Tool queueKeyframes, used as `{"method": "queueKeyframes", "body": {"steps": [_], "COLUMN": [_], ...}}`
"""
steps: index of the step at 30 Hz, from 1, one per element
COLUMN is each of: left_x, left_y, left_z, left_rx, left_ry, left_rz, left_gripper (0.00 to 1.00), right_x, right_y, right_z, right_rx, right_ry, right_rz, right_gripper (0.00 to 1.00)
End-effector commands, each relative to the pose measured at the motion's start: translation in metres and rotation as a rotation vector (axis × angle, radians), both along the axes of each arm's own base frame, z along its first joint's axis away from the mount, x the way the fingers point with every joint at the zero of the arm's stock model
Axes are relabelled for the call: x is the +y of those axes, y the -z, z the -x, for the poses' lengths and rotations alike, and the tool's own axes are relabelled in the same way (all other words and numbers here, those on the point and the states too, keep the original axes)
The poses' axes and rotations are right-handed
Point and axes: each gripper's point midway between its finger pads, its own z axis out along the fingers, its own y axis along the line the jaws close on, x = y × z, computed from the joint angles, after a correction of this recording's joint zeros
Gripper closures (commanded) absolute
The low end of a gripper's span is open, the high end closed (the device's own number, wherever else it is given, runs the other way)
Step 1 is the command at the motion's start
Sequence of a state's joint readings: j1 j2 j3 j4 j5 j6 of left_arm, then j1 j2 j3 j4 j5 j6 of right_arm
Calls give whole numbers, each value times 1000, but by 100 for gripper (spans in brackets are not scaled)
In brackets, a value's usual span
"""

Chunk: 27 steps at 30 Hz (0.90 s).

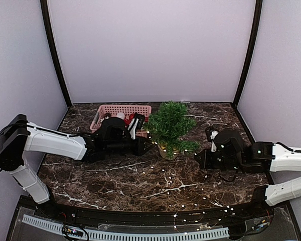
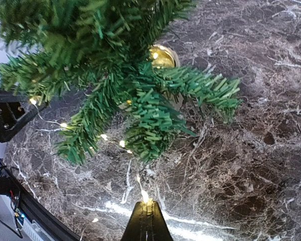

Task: Decorate the small christmas tree
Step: Wrap the side of the string light in the gap of the branches.

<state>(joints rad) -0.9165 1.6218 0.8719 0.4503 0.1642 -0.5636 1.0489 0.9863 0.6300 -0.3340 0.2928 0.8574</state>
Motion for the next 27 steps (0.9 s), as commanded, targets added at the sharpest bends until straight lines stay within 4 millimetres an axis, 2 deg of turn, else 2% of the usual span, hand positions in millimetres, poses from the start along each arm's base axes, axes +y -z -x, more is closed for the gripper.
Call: {"method": "queueKeyframes", "body": {"steps": [1,6,13,18,27], "left_x": [8,9,14,21,34], "left_y": [-17,-14,-7,-2,11], "left_z": [1,0,0,-1,-1], "left_rx": [-35,-30,-27,-21,-16], "left_ry": [-4,-4,-8,-21,-39], "left_rz": [24,10,-18,-31,-73], "left_gripper": [100,100,100,100,100], "right_x": [-4,2,5,3,-17], "right_y": [-32,-57,-74,-68,-38], "right_z": [-6,-9,-43,-69,-101], "right_rx": [-70,-113,-174,-165,-123], "right_ry": [-28,-48,-2,23,98], "right_rz": [20,1,14,6,-51], "right_gripper": [100,100,100,100,100]}}
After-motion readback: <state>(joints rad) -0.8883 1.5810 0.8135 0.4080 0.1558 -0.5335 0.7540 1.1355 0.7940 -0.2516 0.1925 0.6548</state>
